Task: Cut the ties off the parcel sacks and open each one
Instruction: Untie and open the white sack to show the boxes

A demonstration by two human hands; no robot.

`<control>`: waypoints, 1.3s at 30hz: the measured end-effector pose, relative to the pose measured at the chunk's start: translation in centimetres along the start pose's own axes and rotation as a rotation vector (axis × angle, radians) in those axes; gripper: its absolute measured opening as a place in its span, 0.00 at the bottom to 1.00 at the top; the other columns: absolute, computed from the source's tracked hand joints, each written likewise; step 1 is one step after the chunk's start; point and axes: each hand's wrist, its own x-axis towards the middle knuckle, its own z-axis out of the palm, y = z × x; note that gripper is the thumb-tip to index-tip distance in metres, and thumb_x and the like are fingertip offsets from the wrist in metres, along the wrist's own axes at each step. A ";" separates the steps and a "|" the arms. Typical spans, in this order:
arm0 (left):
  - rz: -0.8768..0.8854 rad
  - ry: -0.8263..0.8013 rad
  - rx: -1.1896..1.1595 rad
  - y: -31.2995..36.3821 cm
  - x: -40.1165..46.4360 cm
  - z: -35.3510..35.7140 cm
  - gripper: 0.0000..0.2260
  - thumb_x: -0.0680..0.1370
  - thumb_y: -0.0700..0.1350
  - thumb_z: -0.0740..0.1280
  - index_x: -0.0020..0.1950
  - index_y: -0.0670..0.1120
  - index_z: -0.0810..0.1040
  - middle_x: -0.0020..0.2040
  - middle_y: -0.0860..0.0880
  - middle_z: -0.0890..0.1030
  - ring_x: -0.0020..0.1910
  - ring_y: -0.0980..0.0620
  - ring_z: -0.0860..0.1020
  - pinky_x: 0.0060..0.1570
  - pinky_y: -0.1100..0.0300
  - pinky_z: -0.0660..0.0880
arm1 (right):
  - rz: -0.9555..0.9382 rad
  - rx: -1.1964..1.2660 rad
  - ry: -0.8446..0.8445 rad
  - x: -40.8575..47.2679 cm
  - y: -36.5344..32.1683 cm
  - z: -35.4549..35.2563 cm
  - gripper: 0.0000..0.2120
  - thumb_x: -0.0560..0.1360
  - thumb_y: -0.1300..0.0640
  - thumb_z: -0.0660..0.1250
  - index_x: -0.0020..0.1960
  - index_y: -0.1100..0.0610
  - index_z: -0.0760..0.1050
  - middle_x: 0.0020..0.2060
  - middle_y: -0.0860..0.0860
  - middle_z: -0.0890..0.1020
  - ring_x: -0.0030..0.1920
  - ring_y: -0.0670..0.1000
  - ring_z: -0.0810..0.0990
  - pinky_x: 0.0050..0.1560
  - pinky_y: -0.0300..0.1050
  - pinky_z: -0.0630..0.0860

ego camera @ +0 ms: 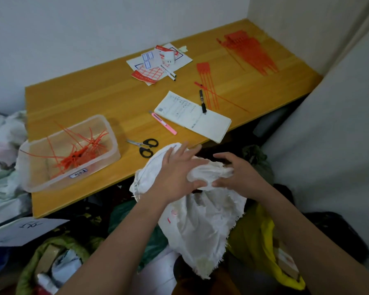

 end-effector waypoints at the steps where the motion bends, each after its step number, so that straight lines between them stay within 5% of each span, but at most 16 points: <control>1: -0.006 -0.016 0.001 -0.1 0.5 0.2 0.19 0.73 0.58 0.70 0.63 0.59 0.76 0.74 0.59 0.64 0.77 0.56 0.49 0.73 0.50 0.38 | -0.007 -0.008 -0.002 0.2 -0.3 -0.2 0.34 0.66 0.56 0.80 0.67 0.44 0.69 0.59 0.42 0.75 0.53 0.40 0.76 0.45 0.34 0.73; 4: -0.061 0.010 -0.039 -0.3 1.3 0.8 0.07 0.79 0.53 0.65 0.53 0.53 0.80 0.59 0.57 0.79 0.72 0.56 0.65 0.73 0.51 0.44 | -0.032 -0.018 0.011 0.9 -0.7 -0.7 0.33 0.66 0.54 0.79 0.67 0.43 0.69 0.56 0.41 0.76 0.52 0.44 0.77 0.46 0.36 0.71; 6: -0.103 0.013 -0.073 -0.2 1.2 1.1 0.07 0.81 0.49 0.61 0.46 0.53 0.76 0.43 0.58 0.78 0.56 0.52 0.77 0.69 0.50 0.57 | -0.021 0.035 0.056 0.9 -0.7 -0.8 0.32 0.67 0.53 0.78 0.67 0.43 0.69 0.51 0.42 0.78 0.48 0.42 0.78 0.43 0.33 0.71; 7: -0.139 0.024 -0.118 -0.1 1.1 1.3 0.09 0.82 0.48 0.60 0.41 0.53 0.72 0.38 0.57 0.75 0.47 0.50 0.77 0.59 0.53 0.66 | -0.014 0.067 0.093 0.8 -0.6 -0.8 0.32 0.67 0.51 0.78 0.67 0.43 0.69 0.50 0.42 0.79 0.48 0.40 0.78 0.44 0.32 0.71; 9: -0.273 0.066 -0.250 -0.1 0.7 1.5 0.14 0.82 0.48 0.59 0.35 0.50 0.67 0.32 0.55 0.70 0.35 0.52 0.71 0.37 0.58 0.64 | 0.003 0.145 0.160 0.5 -0.2 -0.8 0.38 0.65 0.47 0.79 0.70 0.41 0.66 0.54 0.40 0.77 0.54 0.38 0.76 0.49 0.33 0.72; 14: -0.615 0.140 -0.562 -0.8 0.1 1.4 0.18 0.81 0.45 0.62 0.32 0.44 0.63 0.28 0.51 0.64 0.28 0.55 0.63 0.32 0.58 0.60 | 0.022 0.149 0.092 -0.7 1.3 0.2 0.52 0.61 0.44 0.81 0.74 0.33 0.51 0.67 0.43 0.69 0.67 0.46 0.68 0.65 0.49 0.69; 17: -0.734 0.127 -0.653 -1.0 -0.4 1.1 0.18 0.80 0.46 0.62 0.31 0.46 0.63 0.26 0.54 0.63 0.24 0.58 0.62 0.30 0.61 0.61 | 0.023 0.226 0.052 -0.8 1.7 1.0 0.40 0.68 0.48 0.77 0.72 0.33 0.60 0.59 0.41 0.77 0.59 0.40 0.76 0.56 0.39 0.74; 21: -0.824 0.130 -0.764 -1.7 -1.3 0.8 0.16 0.79 0.48 0.63 0.33 0.45 0.68 0.29 0.48 0.66 0.28 0.54 0.64 0.34 0.59 0.63 | 0.018 0.314 0.073 -0.3 1.7 1.5 0.14 0.75 0.59 0.71 0.54 0.41 0.78 0.45 0.40 0.85 0.47 0.40 0.83 0.43 0.34 0.79; 27: -0.996 0.095 -0.819 -2.3 -2.4 1.9 0.15 0.77 0.45 0.68 0.31 0.43 0.75 0.29 0.49 0.73 0.30 0.53 0.70 0.34 0.62 0.68 | 0.108 0.589 0.065 0.1 2.5 1.2 0.08 0.76 0.59 0.69 0.55 0.50 0.79 0.36 0.47 0.85 0.37 0.43 0.83 0.36 0.34 0.77; 31: -0.842 0.094 -0.559 -2.2 -2.9 2.8 0.02 0.74 0.39 0.71 0.44 0.41 0.79 0.41 0.47 0.80 0.41 0.50 0.76 0.39 0.65 0.70 | 0.172 0.562 0.075 0.6 3.6 1.6 0.04 0.75 0.55 0.71 0.49 0.49 0.79 0.36 0.49 0.84 0.35 0.45 0.79 0.38 0.37 0.78; 35: -0.426 0.243 -0.472 -1.4 -2.8 2.6 0.11 0.73 0.35 0.70 0.49 0.50 0.80 0.49 0.51 0.80 0.51 0.56 0.77 0.55 0.59 0.74 | 0.162 0.583 0.057 0.7 3.8 1.7 0.03 0.74 0.56 0.72 0.48 0.52 0.79 0.37 0.48 0.84 0.38 0.45 0.82 0.39 0.37 0.78; 37: -0.285 0.217 -0.452 -0.8 -2.3 2.8 0.12 0.73 0.47 0.74 0.55 0.54 0.81 0.58 0.56 0.78 0.60 0.61 0.74 0.64 0.57 0.68 | 0.159 0.593 0.057 0.8 3.8 1.8 0.03 0.74 0.57 0.72 0.48 0.53 0.79 0.38 0.50 0.85 0.39 0.46 0.83 0.39 0.39 0.79; 39: -0.184 0.106 -0.208 -0.4 -1.9 3.2 0.25 0.69 0.64 0.71 0.64 0.60 0.75 0.67 0.62 0.70 0.68 0.65 0.64 0.67 0.60 0.55 | 0.157 0.604 0.050 1.0 3.8 1.7 0.03 0.75 0.58 0.71 0.48 0.53 0.79 0.39 0.52 0.85 0.40 0.48 0.83 0.40 0.41 0.80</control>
